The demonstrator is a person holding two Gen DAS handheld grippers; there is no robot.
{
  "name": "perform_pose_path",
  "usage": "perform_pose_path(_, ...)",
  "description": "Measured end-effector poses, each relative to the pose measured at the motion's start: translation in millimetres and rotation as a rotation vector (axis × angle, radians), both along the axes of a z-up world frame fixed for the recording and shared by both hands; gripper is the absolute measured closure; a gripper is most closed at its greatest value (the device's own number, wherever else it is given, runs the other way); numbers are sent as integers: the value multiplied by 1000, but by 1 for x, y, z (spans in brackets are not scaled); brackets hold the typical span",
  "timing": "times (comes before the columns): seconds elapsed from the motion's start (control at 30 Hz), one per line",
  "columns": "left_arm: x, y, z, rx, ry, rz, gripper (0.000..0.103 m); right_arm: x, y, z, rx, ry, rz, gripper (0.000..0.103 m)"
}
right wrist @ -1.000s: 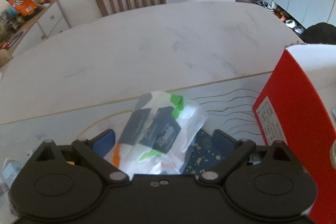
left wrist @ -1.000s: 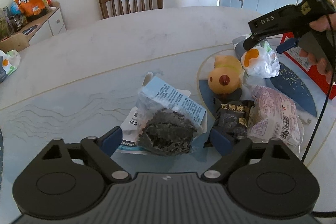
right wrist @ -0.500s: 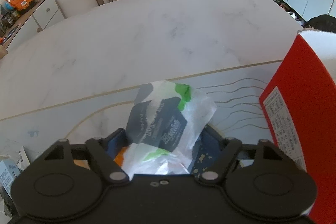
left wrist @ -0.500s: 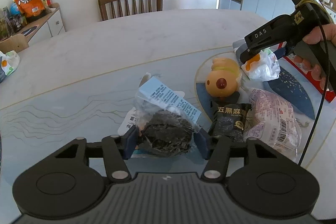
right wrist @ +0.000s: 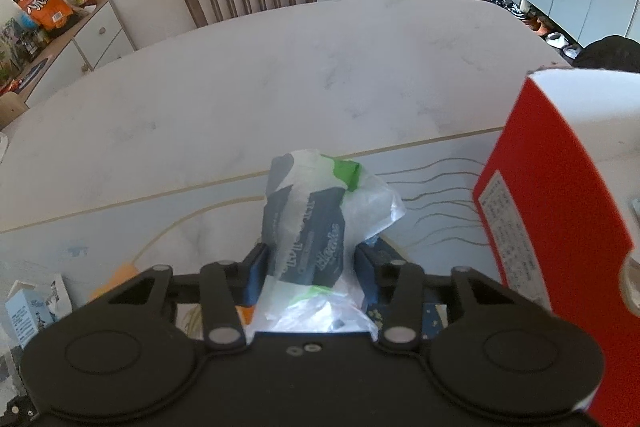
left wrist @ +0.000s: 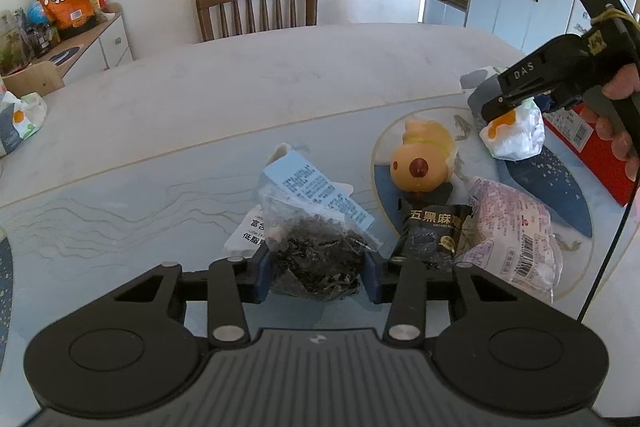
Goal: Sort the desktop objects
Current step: 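Lift and carry the seaweed bag and white plastic bag over the shoebox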
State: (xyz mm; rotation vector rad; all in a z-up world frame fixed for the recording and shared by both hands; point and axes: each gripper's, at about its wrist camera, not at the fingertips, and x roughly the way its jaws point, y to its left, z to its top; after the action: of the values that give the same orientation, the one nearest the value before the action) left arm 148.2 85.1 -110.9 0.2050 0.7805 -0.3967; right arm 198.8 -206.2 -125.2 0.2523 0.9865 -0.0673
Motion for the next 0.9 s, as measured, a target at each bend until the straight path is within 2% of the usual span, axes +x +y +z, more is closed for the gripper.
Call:
perform_pose_path(0.4,-18,4,20,-22,-9,10,61,-40,-2,28,27,-31,50,58)
perform_pose_path(0.9,-45,-30,45,-33,-21,-80,61,-98,-13,64,49,-31,93,58)
